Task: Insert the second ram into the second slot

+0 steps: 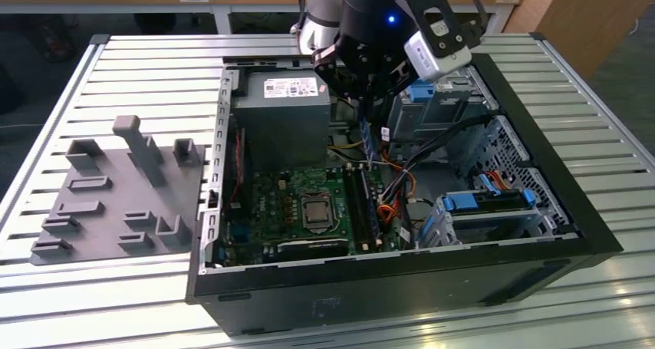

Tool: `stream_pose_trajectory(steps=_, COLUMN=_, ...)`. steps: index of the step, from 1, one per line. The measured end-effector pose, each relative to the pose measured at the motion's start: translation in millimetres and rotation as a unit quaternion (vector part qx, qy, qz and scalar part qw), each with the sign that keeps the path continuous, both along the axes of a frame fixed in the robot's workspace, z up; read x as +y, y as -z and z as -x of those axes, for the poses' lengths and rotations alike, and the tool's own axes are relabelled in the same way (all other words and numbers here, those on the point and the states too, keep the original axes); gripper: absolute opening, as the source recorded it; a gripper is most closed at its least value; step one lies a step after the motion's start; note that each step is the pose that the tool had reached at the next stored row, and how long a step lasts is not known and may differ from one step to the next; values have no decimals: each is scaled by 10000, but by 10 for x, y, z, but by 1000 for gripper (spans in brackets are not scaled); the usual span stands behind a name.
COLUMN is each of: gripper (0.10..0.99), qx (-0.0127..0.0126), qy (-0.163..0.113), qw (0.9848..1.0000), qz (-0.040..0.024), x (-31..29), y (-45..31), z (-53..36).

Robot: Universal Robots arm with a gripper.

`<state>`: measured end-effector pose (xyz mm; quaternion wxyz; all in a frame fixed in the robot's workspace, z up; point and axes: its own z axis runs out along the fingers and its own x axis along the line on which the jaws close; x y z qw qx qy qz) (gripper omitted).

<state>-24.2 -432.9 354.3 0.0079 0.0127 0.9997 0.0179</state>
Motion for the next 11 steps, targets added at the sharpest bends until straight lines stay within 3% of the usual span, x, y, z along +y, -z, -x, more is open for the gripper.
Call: stream_pose_trajectory(steps=11, gripper=137, qx=0, qy=60, qw=10000, qz=0, x=-3, y=12, z=0)
